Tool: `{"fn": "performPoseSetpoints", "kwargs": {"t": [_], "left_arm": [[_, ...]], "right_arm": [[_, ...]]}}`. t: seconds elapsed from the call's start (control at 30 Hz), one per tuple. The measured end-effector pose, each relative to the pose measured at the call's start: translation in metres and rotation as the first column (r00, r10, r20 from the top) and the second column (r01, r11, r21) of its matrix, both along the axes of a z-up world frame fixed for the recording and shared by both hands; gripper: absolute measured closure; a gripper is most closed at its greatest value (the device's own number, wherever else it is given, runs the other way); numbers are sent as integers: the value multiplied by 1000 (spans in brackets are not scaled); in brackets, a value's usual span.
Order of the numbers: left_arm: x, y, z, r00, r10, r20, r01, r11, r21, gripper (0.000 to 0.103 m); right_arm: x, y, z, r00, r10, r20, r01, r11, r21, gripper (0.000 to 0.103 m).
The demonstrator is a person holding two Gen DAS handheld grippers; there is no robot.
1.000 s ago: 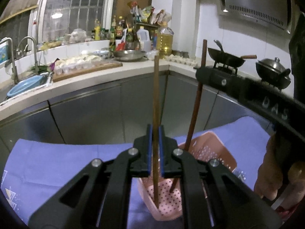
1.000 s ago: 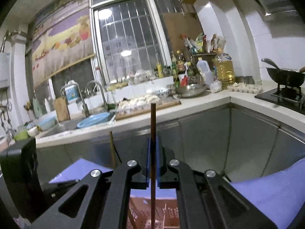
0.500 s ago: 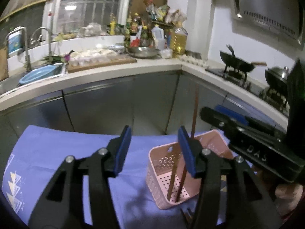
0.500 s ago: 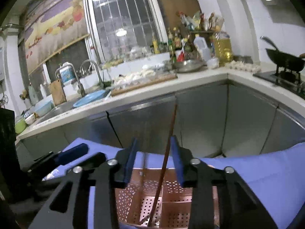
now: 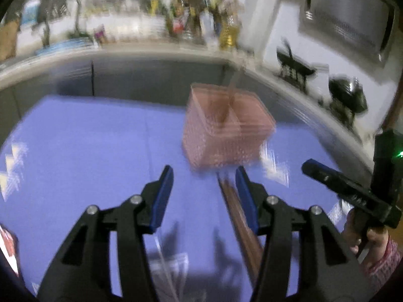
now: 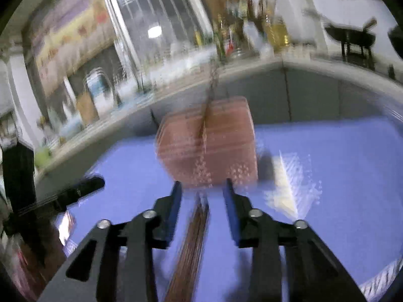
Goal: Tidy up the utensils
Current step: 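Return the left tool to the chopsticks and close on another chopstick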
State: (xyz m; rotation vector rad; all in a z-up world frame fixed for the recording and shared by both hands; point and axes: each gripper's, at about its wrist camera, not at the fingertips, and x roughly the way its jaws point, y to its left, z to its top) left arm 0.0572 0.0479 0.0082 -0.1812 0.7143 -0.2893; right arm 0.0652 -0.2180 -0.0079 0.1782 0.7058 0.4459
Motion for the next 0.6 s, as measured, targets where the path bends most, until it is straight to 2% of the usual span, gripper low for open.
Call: {"fn": "performPoseSetpoints", "kwargs": {"t": [0.07,0.13,0.2,0.4,0.5,0.6], "left_arm": [[-10,-11,-26,996,-44,-81,45,999,8,60],[-16,-21,-44,986,-85,-141,86,996,4,67],[-21,-31,-57,977,-113,-180,115,993,4,71],[-34,-58,-80,960,-159,-230,174,983,50,73],[-38,-67,-86,958,-159,-238,184,979,86,73],[-39,-72,-90,952,-166,-256,194,977,87,73]], "right_arm": [[-20,2,-35,994,29,-107,-35,998,-57,82],[-37,5,-56,983,55,-176,-68,995,-68,83],[-51,11,-68,975,76,-209,-97,991,-92,83],[-80,34,-80,964,143,-224,-179,972,-154,83],[-82,42,-83,966,143,-218,-188,961,-202,83],[-81,41,-83,972,134,-194,-181,952,-248,83]]}}
